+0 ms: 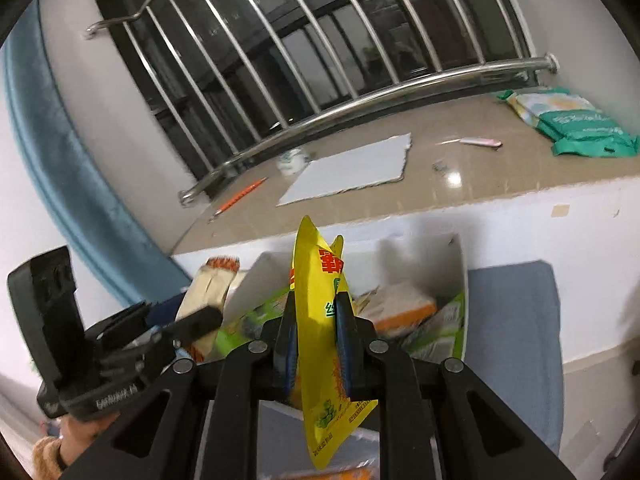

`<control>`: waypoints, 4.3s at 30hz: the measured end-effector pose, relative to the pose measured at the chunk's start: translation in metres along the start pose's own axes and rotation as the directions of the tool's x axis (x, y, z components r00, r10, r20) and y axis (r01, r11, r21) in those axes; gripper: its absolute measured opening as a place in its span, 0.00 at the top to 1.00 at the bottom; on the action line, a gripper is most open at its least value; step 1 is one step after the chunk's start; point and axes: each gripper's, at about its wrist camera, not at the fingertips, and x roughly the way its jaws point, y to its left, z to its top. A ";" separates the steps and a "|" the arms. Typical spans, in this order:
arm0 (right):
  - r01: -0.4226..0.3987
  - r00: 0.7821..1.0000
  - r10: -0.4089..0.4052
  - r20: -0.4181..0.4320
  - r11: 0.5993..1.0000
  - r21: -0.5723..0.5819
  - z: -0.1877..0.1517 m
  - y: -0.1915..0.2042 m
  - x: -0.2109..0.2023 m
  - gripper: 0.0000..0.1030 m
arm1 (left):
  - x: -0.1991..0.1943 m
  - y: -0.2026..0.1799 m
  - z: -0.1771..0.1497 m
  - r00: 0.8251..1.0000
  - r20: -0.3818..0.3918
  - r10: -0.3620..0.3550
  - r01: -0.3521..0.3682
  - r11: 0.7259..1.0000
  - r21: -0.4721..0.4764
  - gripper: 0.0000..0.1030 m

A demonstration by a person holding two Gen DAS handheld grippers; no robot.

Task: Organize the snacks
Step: 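Carry the cracker packet and yellow bag over the box and release both, then grasp the orange cake packet with the right gripper, then grasp the last jelly cup with the left gripper while the right lifts the orange packet, then carry the jelly cup and orange packet over the box and release both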

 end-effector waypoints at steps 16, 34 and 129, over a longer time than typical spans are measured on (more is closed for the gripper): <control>0.043 0.998 -0.044 0.045 0.999 0.009 -0.004 0.002 -0.019 0.00 | -0.006 0.007 -0.030 0.993 -0.080 0.083 -0.081 0.996 0.038 0.00; 0.121 0.989 -0.141 -0.053 0.954 -0.273 -0.173 0.034 -0.094 0.00 | -0.125 -0.006 -0.170 0.999 -0.015 -0.028 0.027 0.998 -0.053 0.00; 0.010 0.994 -0.025 -0.107 0.989 -0.145 -0.224 0.019 -0.132 0.44 | -0.120 -0.028 -0.222 0.986 -0.146 -0.083 0.082 0.997 -0.015 0.65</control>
